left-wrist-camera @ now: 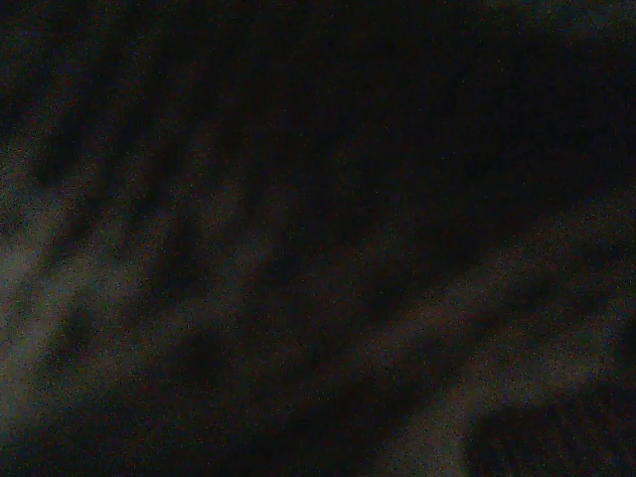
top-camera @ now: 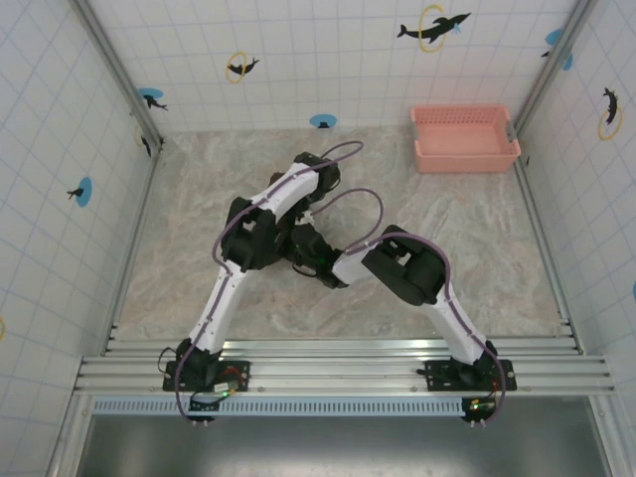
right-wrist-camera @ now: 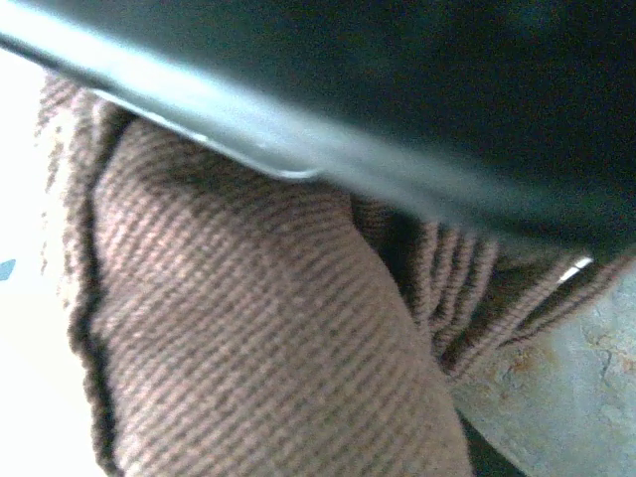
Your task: Roll up the long pants
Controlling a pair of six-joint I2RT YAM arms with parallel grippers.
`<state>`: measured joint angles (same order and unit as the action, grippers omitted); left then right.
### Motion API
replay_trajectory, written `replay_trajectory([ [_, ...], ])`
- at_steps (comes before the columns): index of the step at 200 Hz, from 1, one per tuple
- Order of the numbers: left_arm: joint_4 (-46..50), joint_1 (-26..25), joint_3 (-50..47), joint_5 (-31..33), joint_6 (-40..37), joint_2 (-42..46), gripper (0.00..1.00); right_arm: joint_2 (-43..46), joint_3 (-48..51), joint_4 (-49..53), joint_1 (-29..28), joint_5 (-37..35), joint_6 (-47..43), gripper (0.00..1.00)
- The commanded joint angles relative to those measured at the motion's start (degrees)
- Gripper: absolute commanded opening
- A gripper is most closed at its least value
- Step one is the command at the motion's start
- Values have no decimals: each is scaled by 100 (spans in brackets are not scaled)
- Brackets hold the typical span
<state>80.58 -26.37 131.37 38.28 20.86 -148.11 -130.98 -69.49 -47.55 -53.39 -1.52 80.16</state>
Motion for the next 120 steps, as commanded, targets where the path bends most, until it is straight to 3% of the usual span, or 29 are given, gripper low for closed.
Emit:
replay_trajectory([
  [1, 408, -43, -170, -1681, -388, -132, 27, -146, 373, 200, 184, -172, 139, 23],
  [7, 441, 2, -103, -1745, -399, -87, 34, -97, 489, 289, 214, -201, 89, 22],
  [21, 529, 84, 104, -1840, -396, 50, 72, 203, 771, 306, 305, -181, -59, 19],
  [28, 562, 132, 228, -1865, -392, 143, 77, 319, 894, 406, 380, -118, -100, 17],
  [45, 501, 322, 494, -2230, -427, 492, 82, 585, 1213, 350, 591, 117, -375, 11],
  [55, 406, 493, 594, -2596, -394, 770, 90, 780, 1370, 336, 754, 291, -685, 4],
  [82, -188, 1044, 260, -3616, -135, 1805, 92, 1277, 1591, 147, 1283, 1016, -1497, 3],
  [120, -1030, 1456, -1067, -3847, -5, 2939, 93, 1422, 990, -875, 2139, 2657, -1359, 2],
])
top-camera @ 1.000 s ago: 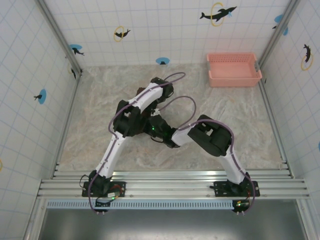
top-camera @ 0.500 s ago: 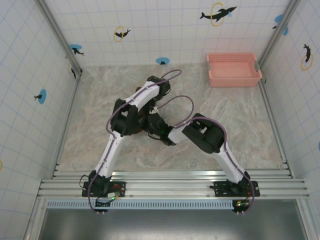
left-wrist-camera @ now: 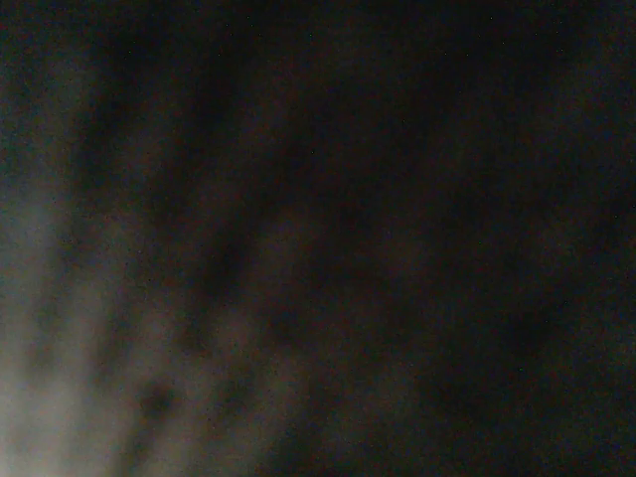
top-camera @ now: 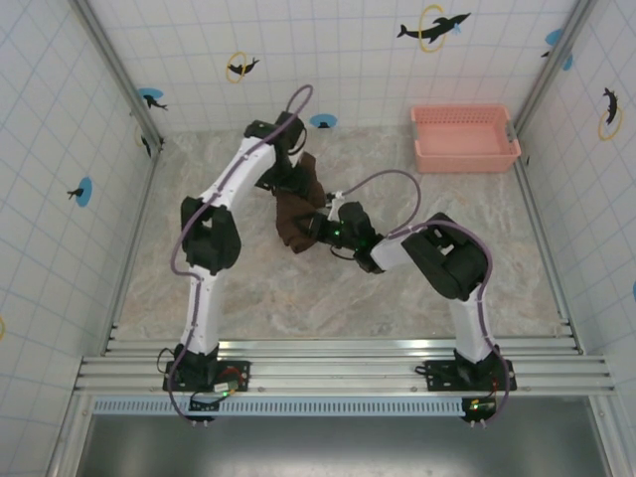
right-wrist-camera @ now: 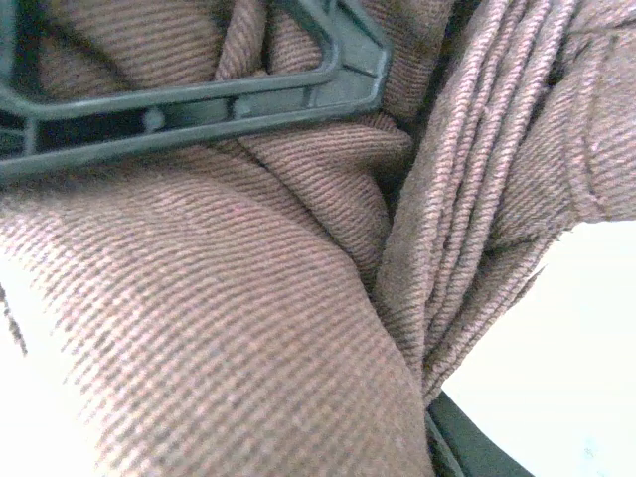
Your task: Roll up the long pants
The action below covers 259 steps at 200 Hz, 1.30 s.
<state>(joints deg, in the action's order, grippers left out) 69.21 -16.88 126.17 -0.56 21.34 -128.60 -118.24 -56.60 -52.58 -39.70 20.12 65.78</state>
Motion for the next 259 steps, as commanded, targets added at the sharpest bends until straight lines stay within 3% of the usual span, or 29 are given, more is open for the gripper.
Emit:
replay_trajectory([
  [1, 95, 514, -575, 38, -57, 1008, 93, 145, -335, -370, 797, 524, 91, 2],
  [31, -203, 770, -1229, -116, 27, 1450, 94, 119, -1258, 118, 1165, 1352, 136, 2],
  [65, -624, 963, -1061, -610, 149, 1532, 94, 184, -1671, 1047, 904, 2001, -474, 1],
  [100, -378, 1002, -192, -1090, 278, 920, 97, 354, -1697, 2301, 452, 2032, -1435, 1],
  [124, -926, 1046, -240, -1610, 649, 856, 97, 304, -1660, 2722, 159, 1958, -1737, 1],
  [163, -1062, 1046, 66, -1865, 976, 656, 97, 196, -1298, 2254, 49, 1755, -1617, 1],
  [193, -865, 1058, 201, -1536, 854, 749, 97, 78, -1119, 1243, 248, 1751, -1019, 0],
  [225, -727, 1196, 89, -1124, 699, 1060, 97, 244, -1037, 469, 676, 1710, -588, 0],
  [259, -755, 1486, -377, -861, 489, 1506, 97, 917, -1036, 618, 1428, 1592, -600, 0],
])
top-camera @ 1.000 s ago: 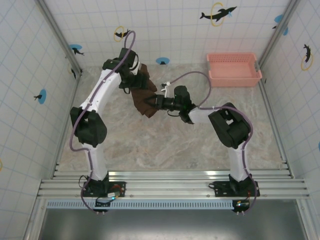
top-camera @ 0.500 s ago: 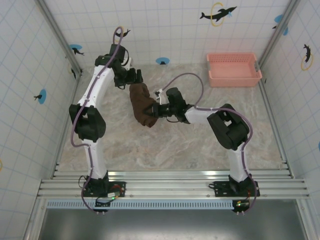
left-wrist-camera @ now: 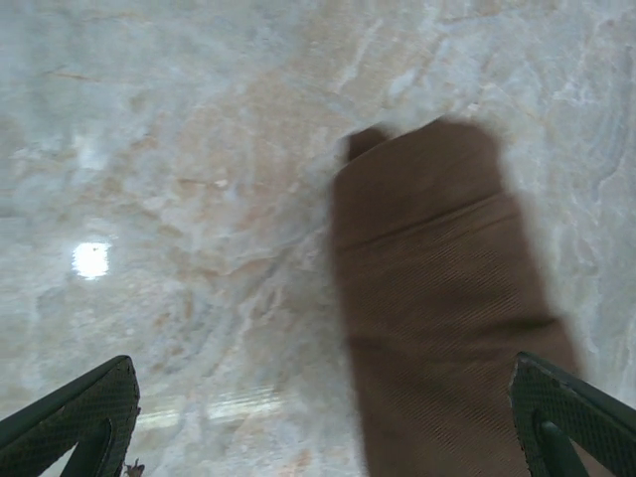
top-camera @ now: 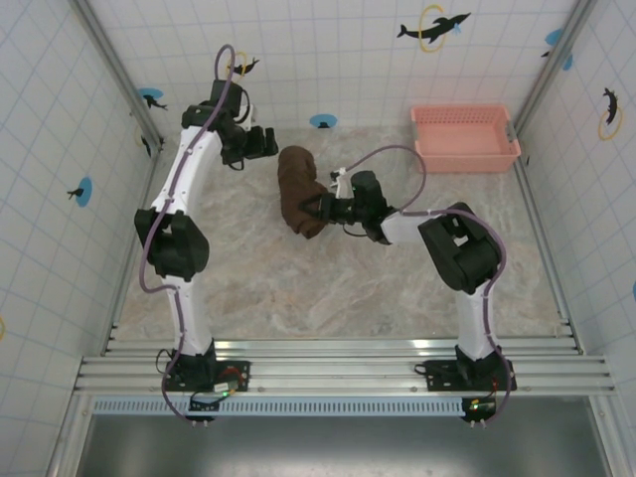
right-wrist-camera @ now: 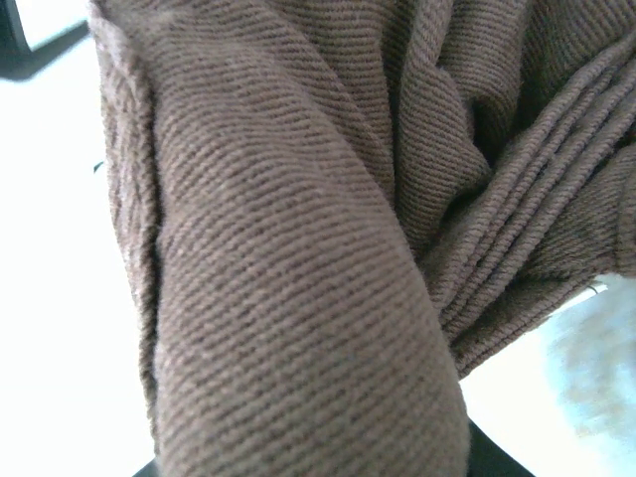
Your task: Roll up the long pants
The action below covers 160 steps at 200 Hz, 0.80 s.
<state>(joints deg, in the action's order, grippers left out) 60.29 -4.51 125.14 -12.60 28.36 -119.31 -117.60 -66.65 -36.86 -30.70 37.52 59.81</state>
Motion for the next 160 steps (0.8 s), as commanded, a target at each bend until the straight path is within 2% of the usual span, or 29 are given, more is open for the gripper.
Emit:
replay_trajectory([
  [1, 125, 258, -295, 344, -223, 589, 97, 880, -31, -936, 555, -157, -8, 0],
  [21, -8, 397, -880, 475, -475, 912, 97, 1393, -44, -794, 1173, -300, 33, 0],
  [59, -933, 478, -2743, 357, -603, 1806, 97, 1904, -680, 128, 2322, -330, -180, 0],
  [86, -1086, 478, -3440, -15, -583, 1973, 97, 2010, -765, -152, 2963, -804, 142, 0],
  [131, -1035, 475, -3822, -319, -723, 1979, 97, 1792, -612, -1109, 3326, -1884, 686, 1],
  [160, -1062, 478, -4070, -220, -786, 2119, 97, 1515, -342, -1821, 3129, -3283, 741, 2],
])
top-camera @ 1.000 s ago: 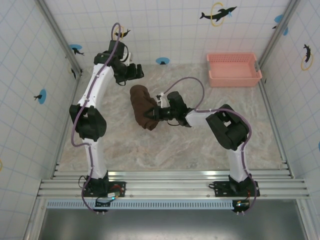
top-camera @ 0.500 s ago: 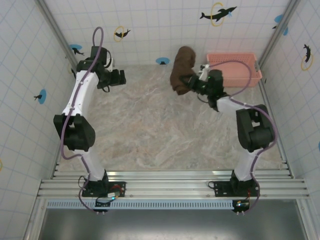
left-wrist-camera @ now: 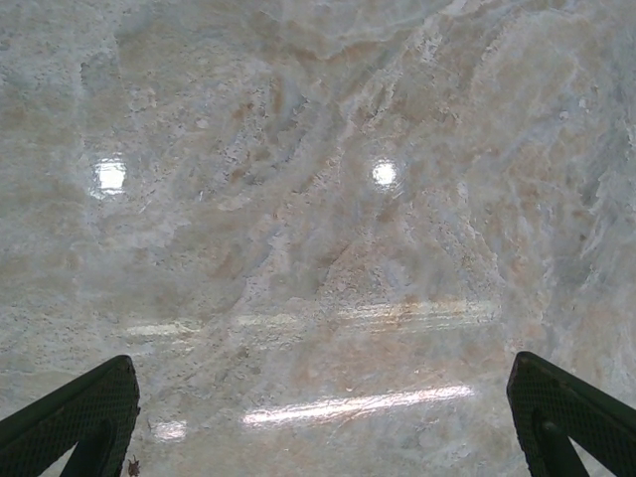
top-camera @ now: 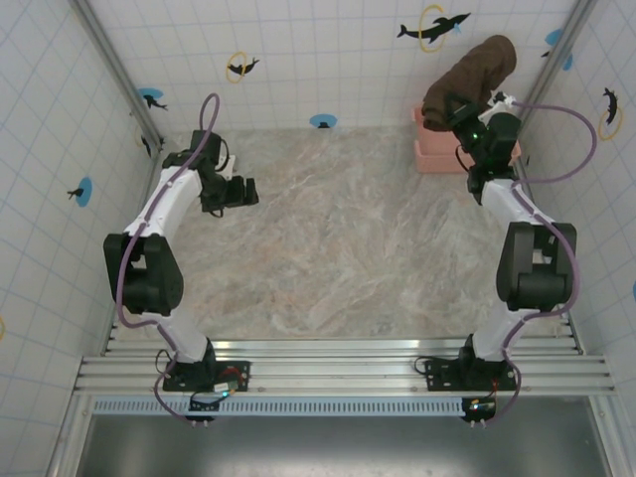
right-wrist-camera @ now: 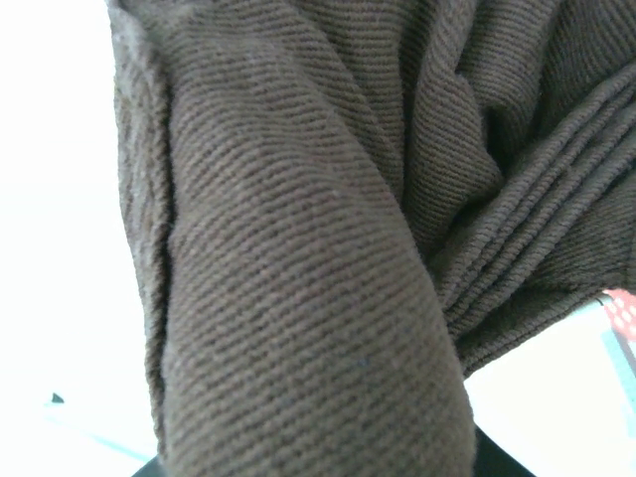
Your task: Roll up the long pants
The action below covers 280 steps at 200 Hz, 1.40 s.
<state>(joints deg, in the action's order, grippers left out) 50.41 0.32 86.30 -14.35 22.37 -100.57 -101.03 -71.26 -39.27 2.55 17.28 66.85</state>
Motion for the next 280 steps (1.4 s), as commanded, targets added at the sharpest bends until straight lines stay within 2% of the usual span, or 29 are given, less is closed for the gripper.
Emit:
replay_trajectory([
  [1, -79, -5, -194, -35, -184, 252, 97, -148, 120, -1591, -208, -1296, 33, 2],
  [34, -32, -6, -322, 1, -253, 267, 97, -582, -38, -1433, -503, -2415, -68, 4],
  [67, 65, -6, -351, 6, -343, 218, 97, -1190, -300, -1707, -550, -2742, 97, 5],
  [104, 225, -10, -311, 22, -492, 31, 97, -2127, -316, -2704, -366, -3414, 924, 5],
  [142, 391, -8, -233, 139, -589, -75, 97, -2894, -1036, -2771, -246, -3466, 1143, 5],
  [174, 300, -22, -280, -129, -461, -179, 97, -3662, -1955, -2703, -254, -3515, 1365, 7],
  [193, 375, -29, -222, -74, -495, -290, 97, -4038, -2418, -2580, -297, -3600, 1558, 7],
  [229, 432, -32, -140, 15, -547, -448, 97, -4239, -2497, -2551, -408, -3793, 1583, 10],
  [247, 434, -32, -107, -21, -548, -514, 97, -4216, -2501, -2445, -461, -3738, 1528, 21],
  [280, 474, -27, -66, -47, -596, -537, 97, -4079, -2489, -2318, -531, -3623, 1375, 57],
])
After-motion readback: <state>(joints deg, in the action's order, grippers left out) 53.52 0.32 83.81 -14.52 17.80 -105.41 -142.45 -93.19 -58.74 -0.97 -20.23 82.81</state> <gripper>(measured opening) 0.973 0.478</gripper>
